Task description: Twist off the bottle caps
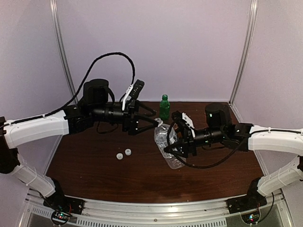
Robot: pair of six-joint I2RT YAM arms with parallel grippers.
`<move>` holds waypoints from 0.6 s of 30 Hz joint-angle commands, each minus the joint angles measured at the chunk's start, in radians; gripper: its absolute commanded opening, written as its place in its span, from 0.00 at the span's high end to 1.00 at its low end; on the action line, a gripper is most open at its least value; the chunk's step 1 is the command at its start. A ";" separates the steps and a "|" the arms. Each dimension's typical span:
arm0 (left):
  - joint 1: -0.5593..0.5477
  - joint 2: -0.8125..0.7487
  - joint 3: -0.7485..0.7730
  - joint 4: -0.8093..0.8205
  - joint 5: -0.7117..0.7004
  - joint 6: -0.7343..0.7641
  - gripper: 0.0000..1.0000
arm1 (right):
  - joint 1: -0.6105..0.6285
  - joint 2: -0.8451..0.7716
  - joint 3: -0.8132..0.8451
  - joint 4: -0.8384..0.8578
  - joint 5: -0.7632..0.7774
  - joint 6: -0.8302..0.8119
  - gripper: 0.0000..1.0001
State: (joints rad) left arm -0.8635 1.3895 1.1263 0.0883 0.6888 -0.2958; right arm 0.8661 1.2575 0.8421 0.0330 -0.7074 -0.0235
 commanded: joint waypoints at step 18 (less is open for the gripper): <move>-0.028 0.082 0.052 0.034 0.109 0.007 0.56 | -0.003 0.011 0.033 0.036 -0.044 -0.004 0.40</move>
State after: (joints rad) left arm -0.8856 1.4532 1.1488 0.0601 0.7582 -0.2829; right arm 0.8661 1.2682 0.8505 0.0360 -0.7330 -0.0235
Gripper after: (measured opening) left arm 0.451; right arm 0.606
